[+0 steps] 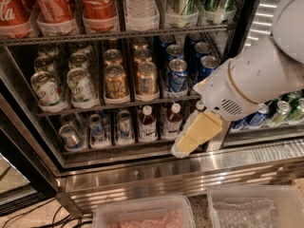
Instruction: Pick 7up can from middle shelf of fridge
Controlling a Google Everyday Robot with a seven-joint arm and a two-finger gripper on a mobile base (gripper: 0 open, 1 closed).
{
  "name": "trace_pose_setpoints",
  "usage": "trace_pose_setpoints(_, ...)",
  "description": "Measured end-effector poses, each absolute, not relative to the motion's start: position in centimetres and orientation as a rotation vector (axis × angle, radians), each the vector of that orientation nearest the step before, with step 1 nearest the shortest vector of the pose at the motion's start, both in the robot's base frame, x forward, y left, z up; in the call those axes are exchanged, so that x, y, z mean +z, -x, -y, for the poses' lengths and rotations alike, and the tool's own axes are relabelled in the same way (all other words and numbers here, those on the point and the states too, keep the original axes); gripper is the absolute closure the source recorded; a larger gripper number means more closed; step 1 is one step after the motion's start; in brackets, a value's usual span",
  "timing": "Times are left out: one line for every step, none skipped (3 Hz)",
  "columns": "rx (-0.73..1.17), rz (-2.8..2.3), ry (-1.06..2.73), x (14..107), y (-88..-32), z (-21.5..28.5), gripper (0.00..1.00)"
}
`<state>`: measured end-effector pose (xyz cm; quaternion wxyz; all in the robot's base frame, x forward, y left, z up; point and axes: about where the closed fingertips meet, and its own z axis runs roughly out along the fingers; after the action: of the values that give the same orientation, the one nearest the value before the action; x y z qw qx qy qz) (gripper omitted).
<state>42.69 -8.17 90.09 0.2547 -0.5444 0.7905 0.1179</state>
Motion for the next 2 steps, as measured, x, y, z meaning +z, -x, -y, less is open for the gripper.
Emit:
trace_pose_setpoints(0.320, -2.147, 1.479, 90.1, -42.7, 8.2, 0.00)
trace_pose_setpoints(0.349, -2.057, 1.461, 90.8, -42.7, 6.0, 0.00)
